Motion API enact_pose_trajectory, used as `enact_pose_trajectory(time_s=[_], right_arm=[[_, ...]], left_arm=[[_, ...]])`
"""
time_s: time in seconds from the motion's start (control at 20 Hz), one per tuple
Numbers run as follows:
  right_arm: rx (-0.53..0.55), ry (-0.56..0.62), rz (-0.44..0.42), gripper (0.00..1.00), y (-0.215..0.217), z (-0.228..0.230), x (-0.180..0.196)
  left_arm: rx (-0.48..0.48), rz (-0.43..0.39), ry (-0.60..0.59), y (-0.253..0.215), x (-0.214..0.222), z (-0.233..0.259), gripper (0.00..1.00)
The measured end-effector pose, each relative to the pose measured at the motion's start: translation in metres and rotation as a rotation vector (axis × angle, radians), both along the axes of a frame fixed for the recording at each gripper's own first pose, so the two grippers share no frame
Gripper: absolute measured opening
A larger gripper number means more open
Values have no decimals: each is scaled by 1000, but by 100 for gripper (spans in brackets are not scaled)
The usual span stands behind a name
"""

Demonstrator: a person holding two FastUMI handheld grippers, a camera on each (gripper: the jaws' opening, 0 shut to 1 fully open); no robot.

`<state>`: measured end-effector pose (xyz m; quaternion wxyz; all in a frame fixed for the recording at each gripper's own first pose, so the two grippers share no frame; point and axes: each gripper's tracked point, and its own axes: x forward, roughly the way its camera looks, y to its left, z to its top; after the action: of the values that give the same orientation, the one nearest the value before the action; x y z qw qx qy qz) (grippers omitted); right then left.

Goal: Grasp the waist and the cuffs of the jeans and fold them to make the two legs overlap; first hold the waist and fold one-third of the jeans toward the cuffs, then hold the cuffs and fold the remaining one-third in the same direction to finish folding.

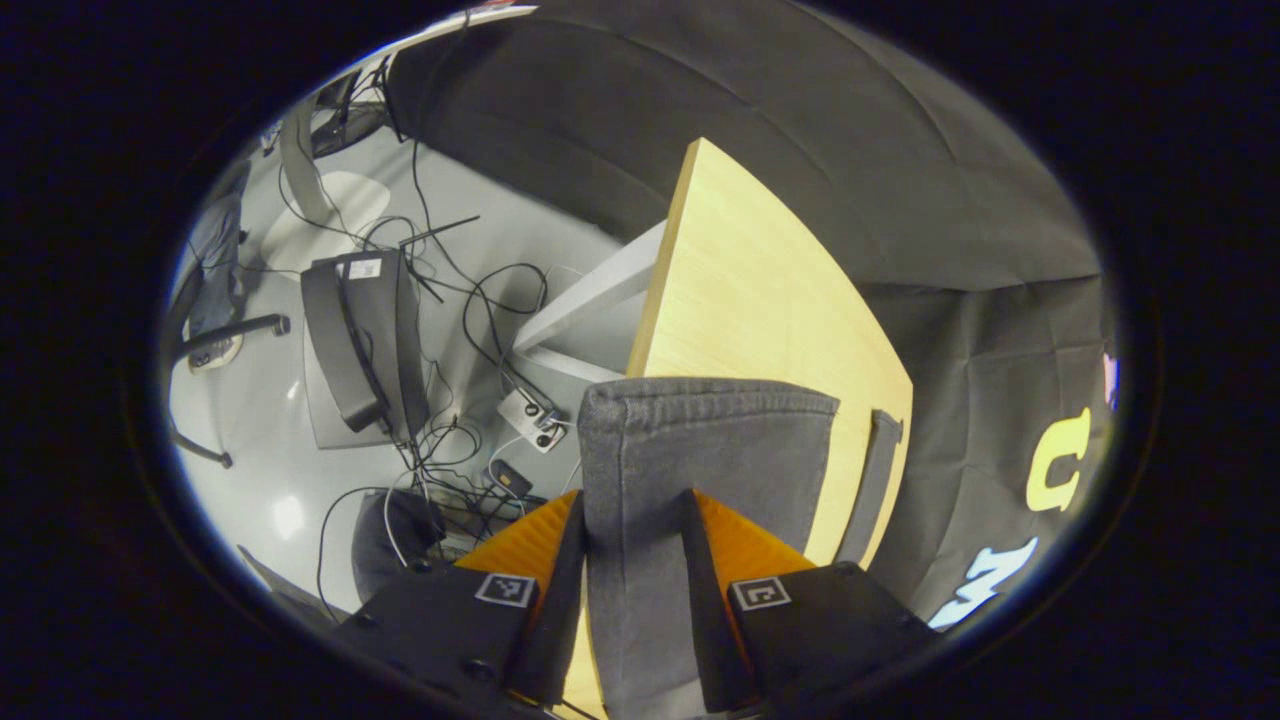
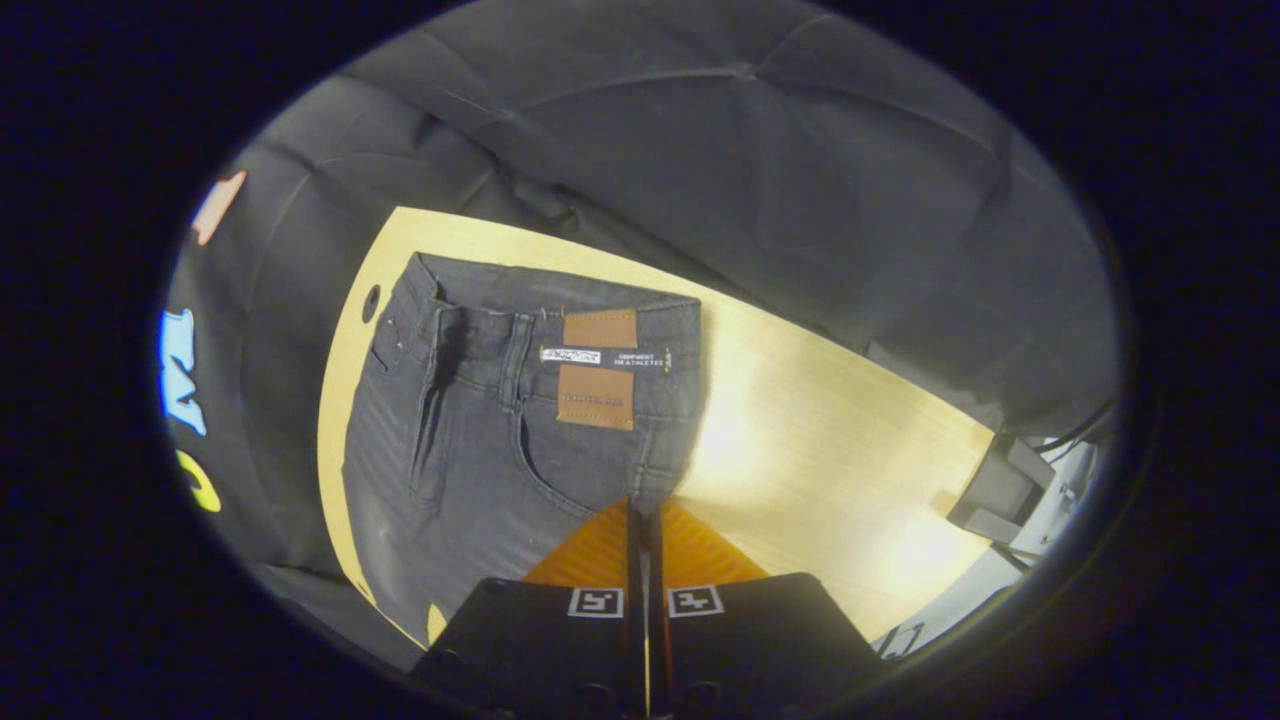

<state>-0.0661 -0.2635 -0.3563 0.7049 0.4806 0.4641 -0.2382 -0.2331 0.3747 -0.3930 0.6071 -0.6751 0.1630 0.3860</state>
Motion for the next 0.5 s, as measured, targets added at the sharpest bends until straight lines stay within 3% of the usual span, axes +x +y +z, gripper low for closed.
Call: enact_pose_trajectory(time_s=[0.05, 0.1, 0.2, 0.35, 0.5], right_arm=[[-15, -8, 31, 0, 0, 2, -1], [-24, -14, 46, 0, 0, 5, -1], [-22, -22, 47, 0, -1, 9, 0], [-15, -17, 55, 0, -5, 15, -1], [-8, -32, 58, 0, -4, 23, -2]], left_arm=[[-8, 17, -6, -1, 1, -4, 62], [-25, 29, -12, -3, -3, 0, 52], [-23, 42, 33, 0, -23, 2, 45], [20, -14, 164, -4, -35, 11, 8], [113, -120, 238, -3, -22, 21, 9]])
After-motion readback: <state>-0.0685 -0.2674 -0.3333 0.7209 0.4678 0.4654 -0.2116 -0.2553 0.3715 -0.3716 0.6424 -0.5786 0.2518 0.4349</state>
